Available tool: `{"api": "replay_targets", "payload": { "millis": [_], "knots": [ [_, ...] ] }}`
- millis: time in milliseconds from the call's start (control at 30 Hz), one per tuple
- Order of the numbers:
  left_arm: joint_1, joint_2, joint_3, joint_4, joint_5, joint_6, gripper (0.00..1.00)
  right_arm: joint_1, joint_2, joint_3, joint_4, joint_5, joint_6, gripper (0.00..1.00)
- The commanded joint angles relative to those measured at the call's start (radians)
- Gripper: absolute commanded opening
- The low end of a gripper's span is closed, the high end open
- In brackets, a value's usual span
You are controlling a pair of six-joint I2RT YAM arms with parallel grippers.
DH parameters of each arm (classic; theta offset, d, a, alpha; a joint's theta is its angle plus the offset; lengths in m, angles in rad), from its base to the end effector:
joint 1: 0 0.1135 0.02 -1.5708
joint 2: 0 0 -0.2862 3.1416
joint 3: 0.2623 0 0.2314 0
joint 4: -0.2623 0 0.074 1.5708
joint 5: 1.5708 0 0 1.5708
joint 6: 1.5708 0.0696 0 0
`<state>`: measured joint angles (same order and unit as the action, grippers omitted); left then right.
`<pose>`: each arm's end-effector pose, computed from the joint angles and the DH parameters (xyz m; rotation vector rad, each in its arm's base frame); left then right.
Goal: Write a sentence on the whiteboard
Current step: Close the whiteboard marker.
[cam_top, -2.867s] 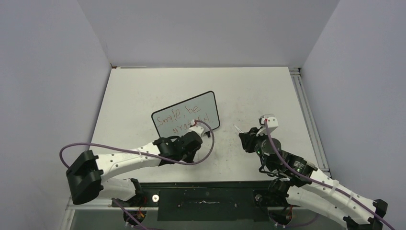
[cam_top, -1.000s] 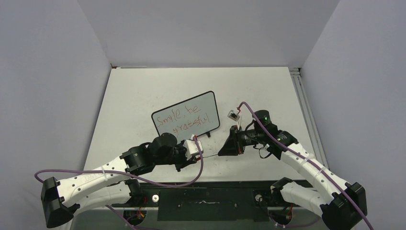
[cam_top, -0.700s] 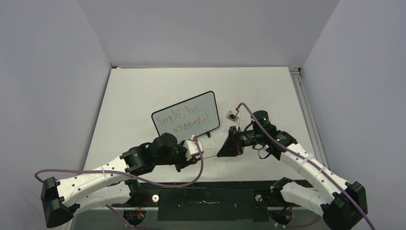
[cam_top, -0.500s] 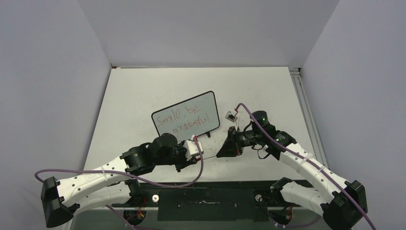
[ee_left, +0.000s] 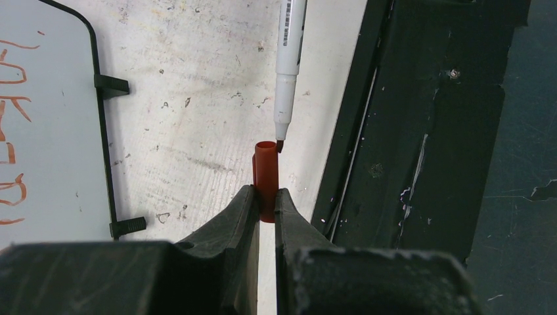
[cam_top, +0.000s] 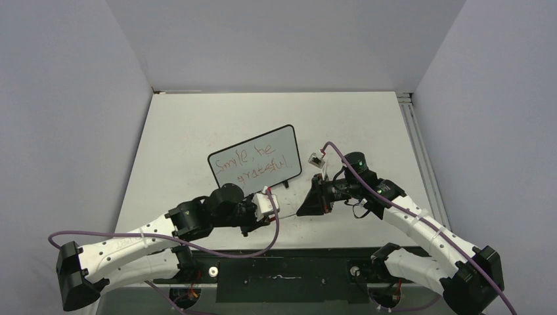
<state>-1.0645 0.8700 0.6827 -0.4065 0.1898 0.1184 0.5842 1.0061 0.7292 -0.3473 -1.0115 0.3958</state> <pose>0.0778 -0.1674 0.2699 1.3473 1.8020 -0.7345 0.1245 0.1530 0.2871 -0.8425 2.1687 1.6332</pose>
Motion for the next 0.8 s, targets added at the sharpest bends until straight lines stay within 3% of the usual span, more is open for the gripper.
{"api": "replay_targets", "payload": {
  "millis": [0, 767],
  "knots": [
    [-0.012, -0.016, 0.000, 0.045, 0.017, 0.015, 0.00, 0.003, -0.019, 0.050, 0.021, 0.047, -0.029, 0.05],
    [-0.026, -0.019, 0.004, 0.040, -0.001, 0.011, 0.00, 0.008, -0.035, 0.039, 0.027, 0.006, -0.012, 0.05]
  ]
}}
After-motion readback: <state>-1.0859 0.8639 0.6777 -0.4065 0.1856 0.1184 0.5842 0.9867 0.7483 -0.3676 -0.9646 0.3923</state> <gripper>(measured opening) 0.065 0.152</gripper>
